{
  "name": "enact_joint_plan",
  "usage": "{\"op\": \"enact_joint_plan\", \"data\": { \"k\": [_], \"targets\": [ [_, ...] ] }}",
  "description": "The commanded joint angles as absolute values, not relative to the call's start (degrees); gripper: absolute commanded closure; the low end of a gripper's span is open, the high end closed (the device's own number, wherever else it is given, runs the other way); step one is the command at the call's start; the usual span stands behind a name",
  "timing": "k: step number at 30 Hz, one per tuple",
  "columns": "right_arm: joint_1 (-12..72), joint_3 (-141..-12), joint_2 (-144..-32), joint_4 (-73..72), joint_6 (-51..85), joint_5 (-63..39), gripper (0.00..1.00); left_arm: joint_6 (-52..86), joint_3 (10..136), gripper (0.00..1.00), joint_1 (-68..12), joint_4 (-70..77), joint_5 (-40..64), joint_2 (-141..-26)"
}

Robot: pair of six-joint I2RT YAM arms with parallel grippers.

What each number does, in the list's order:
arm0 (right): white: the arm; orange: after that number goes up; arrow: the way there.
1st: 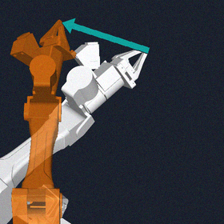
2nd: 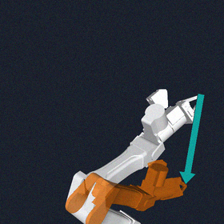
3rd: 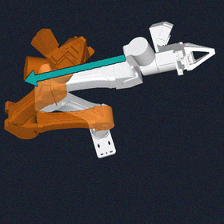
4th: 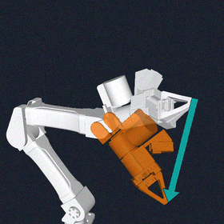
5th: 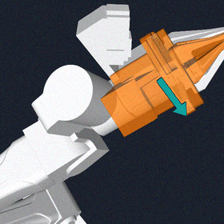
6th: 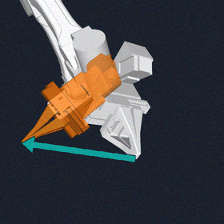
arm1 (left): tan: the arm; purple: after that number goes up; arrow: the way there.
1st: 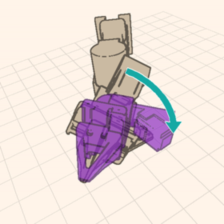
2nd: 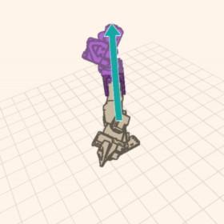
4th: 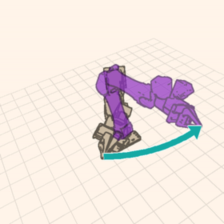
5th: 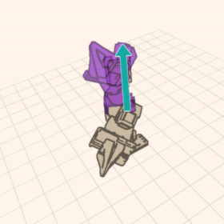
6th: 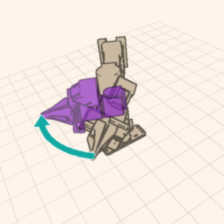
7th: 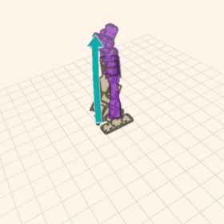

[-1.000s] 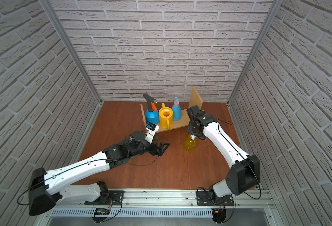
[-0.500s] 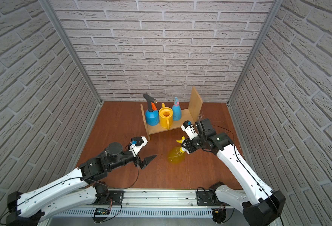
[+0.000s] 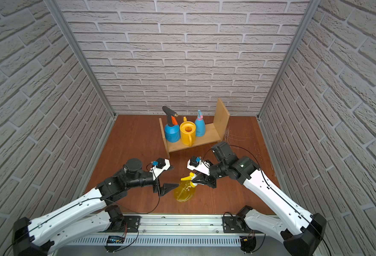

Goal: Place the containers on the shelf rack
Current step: 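Pick up a container from the center of the board.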

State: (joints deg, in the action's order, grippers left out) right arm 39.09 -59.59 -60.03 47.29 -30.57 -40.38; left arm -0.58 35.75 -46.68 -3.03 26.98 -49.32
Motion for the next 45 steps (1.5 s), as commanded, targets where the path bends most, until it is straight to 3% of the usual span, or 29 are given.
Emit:
{"op": "enact_joint_plan", "data": {
  "k": [1,12,16,23,25,27,31,34,37,41,45],
  "targets": [
    [39.81,-59.43,-59.47,45.33,-33.12,-44.41,0.96,-0.63,38.89,0.14,-46.37,0.20,33.88,-52.62],
    [39.90,-59.11,-58.71,46.68,-33.50,-45.03,0.96,0.37,45.18,0.45,-45.97,0.62,45.33,-62.85],
    [39.90,-59.23,-58.71,46.45,-33.65,-45.09,0.96,1.56,45.99,0.70,-45.79,1.42,48.57,-64.10],
    [39.92,-59.58,-58.98,46.27,-33.60,-45.83,0.96,1.67,45.90,1.00,-45.66,1.71,51.06,-64.11],
    [39.90,-59.59,-58.85,46.04,-33.23,-45.92,0.92,1.23,45.61,1.00,-45.46,1.49,50.86,-63.51],
    [39.90,-59.23,-58.38,45.09,-31.59,-45.59,0.74,0.25,45.51,1.00,-45.23,0.55,49.85,-62.50],
    [39.73,-56.71,-55.81,38.89,-23.11,-44.41,0.51,-0.94,44.32,1.00,-44.25,0.83,47.31,-59.07],
    [39.40,-52.24,-51.61,28.14,-11.55,-44.07,0.37,0.31,42.13,1.00,-43.25,3.74,45.86,-55.82],
    [39.38,-44.71,-46.06,8.65,7.63,-40.60,0.22,3.20,40.41,1.00,-42.73,7.25,44.54,-52.43],
    [39.38,-37.31,-42.01,-10.99,26.14,-34.30,0.16,7.52,39.95,1.00,-42.71,11.38,43.78,-50.97],
    [39.57,-37.00,-41.95,-16.00,31.27,-33.70,0.16,10.36,40.64,1.00,-42.68,14.71,44.77,-51.86]
  ]
}}
